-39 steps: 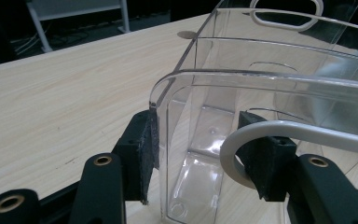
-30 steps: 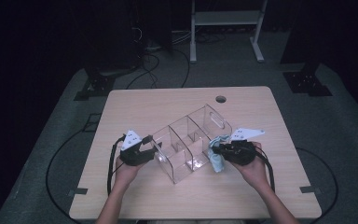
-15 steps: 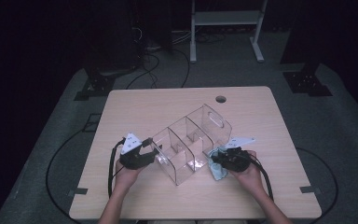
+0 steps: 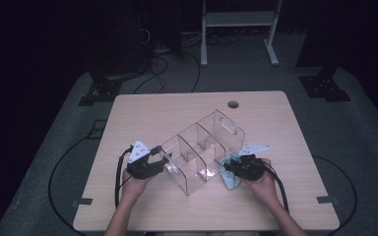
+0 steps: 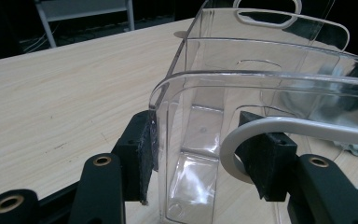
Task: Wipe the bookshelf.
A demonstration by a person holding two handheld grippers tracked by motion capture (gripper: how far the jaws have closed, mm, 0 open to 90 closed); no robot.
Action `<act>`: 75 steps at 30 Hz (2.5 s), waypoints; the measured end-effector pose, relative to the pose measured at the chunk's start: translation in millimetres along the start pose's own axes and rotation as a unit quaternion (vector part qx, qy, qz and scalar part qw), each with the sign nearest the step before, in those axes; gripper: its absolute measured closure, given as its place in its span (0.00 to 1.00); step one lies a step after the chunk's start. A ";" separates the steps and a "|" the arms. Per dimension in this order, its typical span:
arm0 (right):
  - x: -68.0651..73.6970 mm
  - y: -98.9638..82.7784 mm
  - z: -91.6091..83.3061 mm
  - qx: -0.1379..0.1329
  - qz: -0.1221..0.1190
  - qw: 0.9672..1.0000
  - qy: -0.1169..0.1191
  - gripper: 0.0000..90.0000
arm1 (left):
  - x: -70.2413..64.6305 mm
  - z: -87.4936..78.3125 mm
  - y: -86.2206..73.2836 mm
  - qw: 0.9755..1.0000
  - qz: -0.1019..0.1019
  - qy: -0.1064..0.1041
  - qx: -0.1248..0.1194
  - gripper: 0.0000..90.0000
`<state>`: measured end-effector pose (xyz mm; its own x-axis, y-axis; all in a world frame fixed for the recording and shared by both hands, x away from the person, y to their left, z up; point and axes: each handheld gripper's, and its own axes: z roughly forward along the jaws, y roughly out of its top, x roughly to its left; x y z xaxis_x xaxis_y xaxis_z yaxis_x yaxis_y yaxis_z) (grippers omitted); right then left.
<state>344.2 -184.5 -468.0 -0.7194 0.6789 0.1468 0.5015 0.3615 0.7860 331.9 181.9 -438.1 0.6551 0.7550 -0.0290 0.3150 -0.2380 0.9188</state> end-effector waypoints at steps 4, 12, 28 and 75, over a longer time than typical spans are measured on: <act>0.9 6.7 -11.0 -0.025 0.000 1.000 -0.003 0.90 | -1.9 0.5 0.1 1.000 -0.001 -0.001 0.000 0.52; -1.8 -2.6 -2.2 -0.001 0.010 1.000 -0.005 0.90 | -3.6 0.4 0.4 1.000 -0.001 -0.005 0.002 0.52; -0.9 0.6 -16.0 -0.032 0.012 0.999 -0.006 0.90 | -7.2 1.2 0.9 1.000 0.003 -0.013 0.003 0.52; -3.5 0.4 -17.2 -0.030 0.027 0.999 -0.006 0.90 | -8.1 1.3 1.1 1.000 -0.003 -0.024 0.002 0.51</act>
<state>338.7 -197.7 -457.9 -0.6858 0.7041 0.1839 0.5104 0.2853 0.8112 327.8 174.7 -437.4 0.6849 0.7266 -0.0541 0.3217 -0.2349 0.9172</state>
